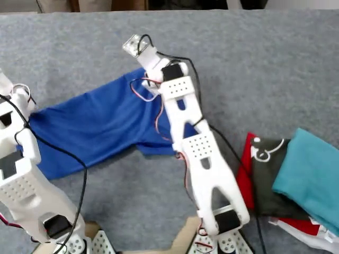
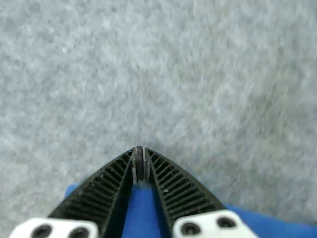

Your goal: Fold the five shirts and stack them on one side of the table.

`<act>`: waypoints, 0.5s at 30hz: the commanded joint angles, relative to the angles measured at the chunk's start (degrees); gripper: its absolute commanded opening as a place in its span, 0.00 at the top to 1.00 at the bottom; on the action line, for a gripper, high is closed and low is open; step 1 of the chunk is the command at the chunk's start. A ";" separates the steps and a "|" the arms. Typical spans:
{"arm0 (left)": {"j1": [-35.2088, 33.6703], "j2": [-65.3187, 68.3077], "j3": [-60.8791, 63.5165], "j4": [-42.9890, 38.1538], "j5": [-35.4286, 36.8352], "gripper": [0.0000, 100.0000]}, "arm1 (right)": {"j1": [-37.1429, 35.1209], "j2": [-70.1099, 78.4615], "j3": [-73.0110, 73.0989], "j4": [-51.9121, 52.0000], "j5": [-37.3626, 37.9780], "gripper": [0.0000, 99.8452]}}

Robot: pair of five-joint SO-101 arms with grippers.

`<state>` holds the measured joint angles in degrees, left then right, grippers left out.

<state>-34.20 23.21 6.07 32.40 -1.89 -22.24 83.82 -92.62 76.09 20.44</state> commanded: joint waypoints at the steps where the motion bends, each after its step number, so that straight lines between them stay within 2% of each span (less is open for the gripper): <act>1: -0.09 0.48 -5.54 0.35 1.14 0.98 | 1.10 -1.98 -3.03 -1.32 -0.97 0.98; 5: -0.35 1.54 -6.77 1.85 1.14 0.98 | 1.54 -9.45 -3.03 7.30 -1.23 0.98; 12: -1.49 -3.30 -11.87 18.29 0.62 0.98 | -0.22 -20.09 -2.86 13.10 -0.97 0.98; 15: 1.32 -6.99 -9.93 25.23 -2.20 0.98 | -1.45 -21.32 -2.51 14.42 -1.23 0.98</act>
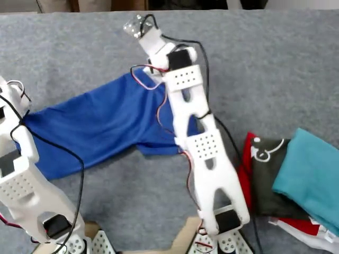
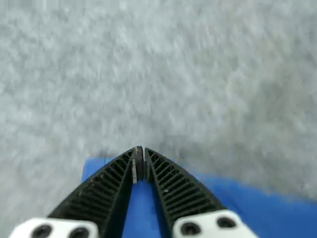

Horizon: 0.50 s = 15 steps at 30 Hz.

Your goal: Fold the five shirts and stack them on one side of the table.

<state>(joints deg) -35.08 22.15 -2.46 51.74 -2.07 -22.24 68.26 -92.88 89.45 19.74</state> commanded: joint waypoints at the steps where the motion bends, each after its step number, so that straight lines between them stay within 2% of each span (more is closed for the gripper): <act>1: 3.43 -7.08 -0.09 7.56 -2.55 0.98 | -1.54 -5.76 -2.24 1.14 -0.53 0.98; 4: 6.07 -9.45 4.04 11.60 -2.81 0.98 | -1.27 -4.44 -2.24 0.88 -0.53 0.98; 10: 2.46 -9.89 9.41 12.31 -2.81 0.98 | -1.45 1.27 -2.51 -0.62 -0.53 0.98; 15: 1.93 -9.80 13.36 7.30 -2.81 0.98 | -1.45 6.20 -2.59 -3.87 -0.53 0.98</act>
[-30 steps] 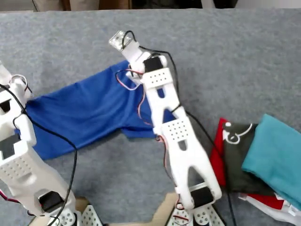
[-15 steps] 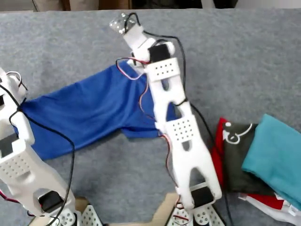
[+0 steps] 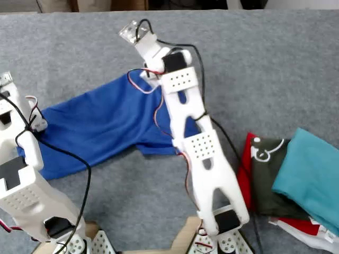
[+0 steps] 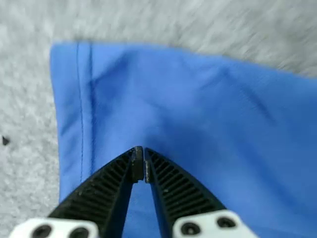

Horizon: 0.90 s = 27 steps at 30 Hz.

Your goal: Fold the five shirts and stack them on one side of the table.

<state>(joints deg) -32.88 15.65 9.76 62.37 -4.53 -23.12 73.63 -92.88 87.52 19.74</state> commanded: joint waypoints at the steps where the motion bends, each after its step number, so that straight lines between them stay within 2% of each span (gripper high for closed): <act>1: -0.26 -2.95 2.02 -5.36 -0.35 0.98 | -0.57 1.27 -2.59 -1.76 -0.44 0.98; 7: -2.20 2.68 2.37 -16.79 -0.09 0.98 | -0.92 -1.36 -2.59 7.21 -0.18 0.98; 11: -2.55 6.37 -2.81 -16.79 0.18 0.98 | -1.01 -2.95 -2.59 14.95 -0.09 0.98; 18: -2.20 10.51 -9.32 -14.15 0.18 0.98 | 0.31 -7.87 -0.92 14.95 1.41 0.98; 22: -2.11 10.77 -9.49 -14.15 0.18 0.98 | -2.24 -14.55 9.45 14.95 1.32 0.98; 27: -2.37 10.77 -9.41 -13.54 0.18 0.98 | -5.32 -26.51 33.10 14.86 2.55 0.98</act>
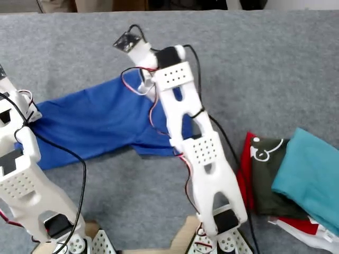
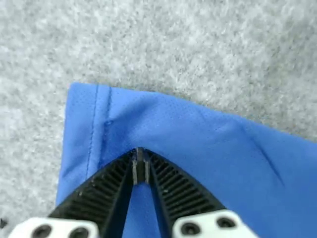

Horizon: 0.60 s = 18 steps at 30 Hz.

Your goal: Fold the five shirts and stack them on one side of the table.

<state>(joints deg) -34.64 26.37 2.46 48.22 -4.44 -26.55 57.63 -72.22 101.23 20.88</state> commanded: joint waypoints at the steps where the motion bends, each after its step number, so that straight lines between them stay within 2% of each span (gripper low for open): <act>1: -0.62 -0.04 -2.29 1.49 0.09 0.98 | -2.33 -12.53 16.84 0.97 2.11 0.98; 7: -0.53 -0.04 -2.46 2.37 0.00 0.98 | -1.89 -18.42 35.74 -8.18 2.55 0.98; 13: -0.53 -0.04 -2.37 2.37 0.00 0.98 | -2.07 -18.33 39.60 -15.12 2.20 0.98; 18: -0.53 -0.04 -2.46 2.37 0.00 0.98 | -2.86 -18.33 39.34 -18.02 -1.05 0.98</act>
<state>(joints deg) -34.64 26.37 1.67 50.24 -4.53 -28.48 44.44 -32.75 84.79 20.97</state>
